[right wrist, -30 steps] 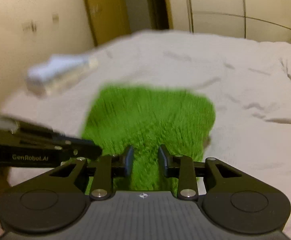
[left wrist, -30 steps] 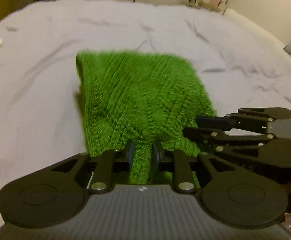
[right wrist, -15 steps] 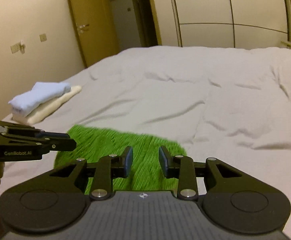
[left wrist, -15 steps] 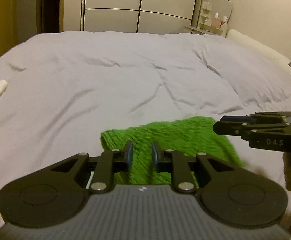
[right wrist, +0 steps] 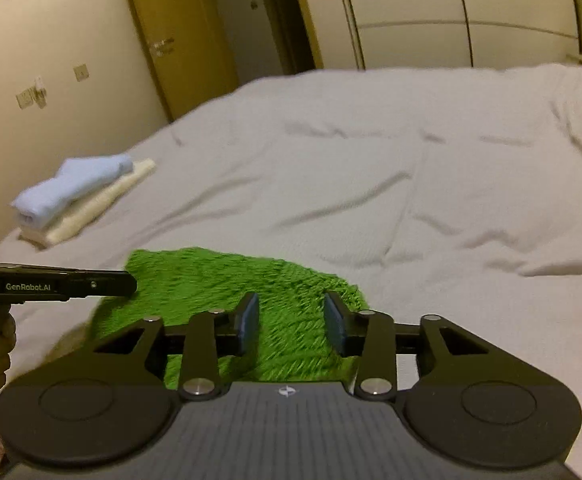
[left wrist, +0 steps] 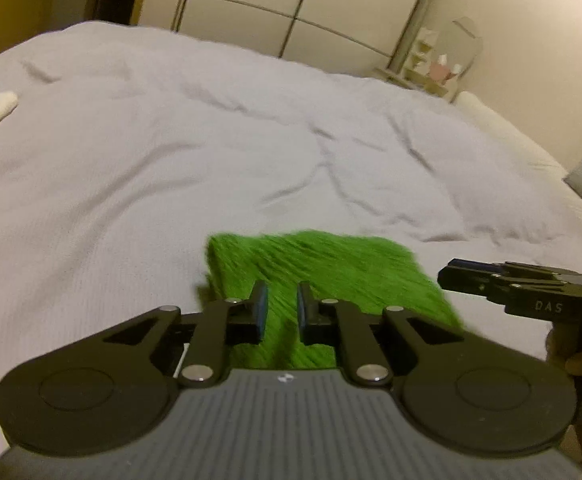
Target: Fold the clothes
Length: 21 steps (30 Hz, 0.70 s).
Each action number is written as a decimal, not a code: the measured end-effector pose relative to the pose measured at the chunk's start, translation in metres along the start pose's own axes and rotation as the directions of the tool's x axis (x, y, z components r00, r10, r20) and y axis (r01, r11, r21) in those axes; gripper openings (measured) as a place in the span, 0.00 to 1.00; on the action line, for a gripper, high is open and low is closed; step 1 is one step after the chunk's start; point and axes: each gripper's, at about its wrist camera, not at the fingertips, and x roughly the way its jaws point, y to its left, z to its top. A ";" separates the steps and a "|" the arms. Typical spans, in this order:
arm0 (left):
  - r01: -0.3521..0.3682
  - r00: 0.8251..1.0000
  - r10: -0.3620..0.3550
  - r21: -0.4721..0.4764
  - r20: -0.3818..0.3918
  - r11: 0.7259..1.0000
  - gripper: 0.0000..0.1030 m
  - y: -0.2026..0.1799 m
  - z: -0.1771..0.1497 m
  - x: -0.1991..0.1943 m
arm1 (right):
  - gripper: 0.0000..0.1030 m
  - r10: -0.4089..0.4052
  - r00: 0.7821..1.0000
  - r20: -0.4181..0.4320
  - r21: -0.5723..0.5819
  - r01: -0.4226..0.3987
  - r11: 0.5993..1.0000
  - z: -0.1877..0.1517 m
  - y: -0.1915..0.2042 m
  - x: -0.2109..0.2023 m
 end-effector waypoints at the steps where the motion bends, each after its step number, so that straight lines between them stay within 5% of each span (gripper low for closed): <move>1: 0.014 1.000 -0.014 0.004 -0.010 1.000 0.10 -0.007 -0.007 -0.009 | 0.41 0.005 1.000 0.008 0.007 -0.005 1.000 -0.004 0.003 -0.012; 13: 0.014 0.994 -0.031 -0.155 -0.106 0.988 0.11 -0.037 -0.094 -0.080 | 0.41 0.061 0.997 -0.037 0.114 -0.056 0.992 -0.102 0.044 -0.117; 15: 0.009 0.993 -0.032 -0.200 -0.112 0.980 0.22 -0.034 -0.098 -0.085 | 0.40 0.063 0.997 -0.048 0.150 -0.055 0.987 -0.112 0.042 -0.122; 21: 0.030 0.990 -0.076 -0.353 -0.117 0.935 0.33 -0.022 -0.111 -0.075 | 0.41 0.039 0.999 -0.030 0.156 -0.033 0.987 -0.115 0.045 -0.134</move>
